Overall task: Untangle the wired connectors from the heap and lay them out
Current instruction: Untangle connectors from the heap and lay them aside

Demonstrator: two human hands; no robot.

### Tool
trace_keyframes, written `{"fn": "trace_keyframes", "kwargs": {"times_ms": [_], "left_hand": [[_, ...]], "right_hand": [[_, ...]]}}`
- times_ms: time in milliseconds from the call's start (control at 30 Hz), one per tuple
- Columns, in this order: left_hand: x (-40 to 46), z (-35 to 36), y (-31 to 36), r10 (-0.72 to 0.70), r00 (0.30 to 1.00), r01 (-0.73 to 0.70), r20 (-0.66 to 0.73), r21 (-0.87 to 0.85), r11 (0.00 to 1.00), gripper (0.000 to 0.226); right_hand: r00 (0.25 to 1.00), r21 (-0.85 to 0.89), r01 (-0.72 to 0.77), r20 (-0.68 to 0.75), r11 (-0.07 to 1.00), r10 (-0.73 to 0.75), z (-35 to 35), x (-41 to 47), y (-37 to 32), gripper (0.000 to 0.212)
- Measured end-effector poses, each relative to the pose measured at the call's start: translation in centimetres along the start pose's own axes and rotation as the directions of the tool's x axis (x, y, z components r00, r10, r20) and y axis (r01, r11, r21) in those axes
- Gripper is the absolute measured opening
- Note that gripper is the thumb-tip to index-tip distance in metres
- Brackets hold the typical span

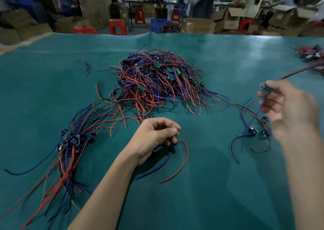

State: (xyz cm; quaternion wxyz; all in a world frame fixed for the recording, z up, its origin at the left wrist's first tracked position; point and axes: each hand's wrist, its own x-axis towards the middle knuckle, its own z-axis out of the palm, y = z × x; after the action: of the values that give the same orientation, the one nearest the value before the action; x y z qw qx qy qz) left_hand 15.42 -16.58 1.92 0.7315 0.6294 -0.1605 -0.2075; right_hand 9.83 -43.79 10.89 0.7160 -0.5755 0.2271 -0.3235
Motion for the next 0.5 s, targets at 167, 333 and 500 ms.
{"fn": "trace_keyframes", "kwargs": {"times_ms": [167, 333, 500], "left_hand": [[0.0, 0.0, 0.1, -0.022, 0.999, 0.020, -0.026, -0.056, 0.998, 0.011], [0.0, 0.0, 0.2, -0.030, 0.999, 0.028, -0.032, -0.060, 0.998, 0.012], [0.0, 0.1, 0.3, -0.031, 0.999, 0.029, -0.039, -0.057, 0.998, 0.012]], "right_hand": [[0.998, -0.396, 0.001, 0.057, 0.918, 0.023, -4.0, 1.9, -0.5, 0.024], [0.999, -0.716, 0.035, 0.039, 0.697, -0.010, -6.4, 2.7, -0.7, 0.019], [0.984, -0.919, 0.153, 0.178, 0.363, 0.034, -6.7, 3.3, 0.2, 0.020]]}}
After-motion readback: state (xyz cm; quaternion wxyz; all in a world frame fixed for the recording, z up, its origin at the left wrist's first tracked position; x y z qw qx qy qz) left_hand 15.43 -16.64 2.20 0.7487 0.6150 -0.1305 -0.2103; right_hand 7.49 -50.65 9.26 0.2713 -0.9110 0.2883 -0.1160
